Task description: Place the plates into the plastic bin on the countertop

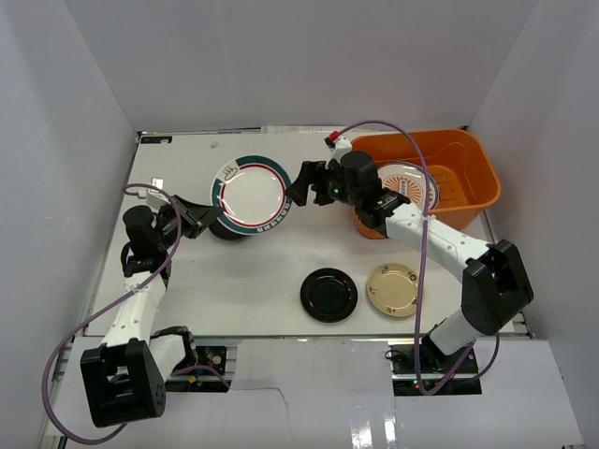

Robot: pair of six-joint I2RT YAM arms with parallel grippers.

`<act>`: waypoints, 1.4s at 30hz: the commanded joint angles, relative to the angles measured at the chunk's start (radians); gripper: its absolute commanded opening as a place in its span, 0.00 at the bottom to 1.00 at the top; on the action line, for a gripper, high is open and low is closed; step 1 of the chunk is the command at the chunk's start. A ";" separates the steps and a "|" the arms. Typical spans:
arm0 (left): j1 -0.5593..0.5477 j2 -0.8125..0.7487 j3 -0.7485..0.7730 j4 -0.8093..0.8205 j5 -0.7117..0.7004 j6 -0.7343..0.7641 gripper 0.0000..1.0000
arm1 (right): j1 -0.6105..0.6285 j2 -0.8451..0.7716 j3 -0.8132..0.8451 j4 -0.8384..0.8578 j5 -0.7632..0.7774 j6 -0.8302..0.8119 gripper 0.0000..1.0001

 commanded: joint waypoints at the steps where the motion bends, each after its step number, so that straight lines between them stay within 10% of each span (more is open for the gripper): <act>1: -0.026 -0.058 -0.004 0.068 0.111 -0.008 0.00 | -0.044 -0.031 -0.040 0.074 -0.017 0.073 1.00; 7: -0.095 -0.049 -0.007 0.079 0.155 -0.001 0.00 | -0.069 -0.016 -0.089 0.176 -0.184 0.131 0.74; 13: -0.142 -0.044 -0.013 0.079 0.161 0.013 0.11 | -0.085 -0.041 -0.114 0.210 -0.224 0.168 0.09; 18: -0.220 -0.045 -0.004 0.009 0.153 0.082 0.71 | -0.200 -0.158 -0.146 0.205 -0.193 0.180 0.08; 20: -0.250 -0.047 -0.002 -0.035 0.136 0.119 0.79 | -0.281 -0.211 -0.155 0.187 -0.189 0.186 0.08; 30: -0.656 0.084 -0.016 -0.151 -0.152 0.272 0.94 | -0.823 -0.358 -0.242 -0.002 -0.020 0.140 0.08; 42: -0.950 0.338 0.067 -0.249 -0.453 0.370 0.94 | -0.908 -0.173 -0.224 -0.049 -0.041 0.126 0.14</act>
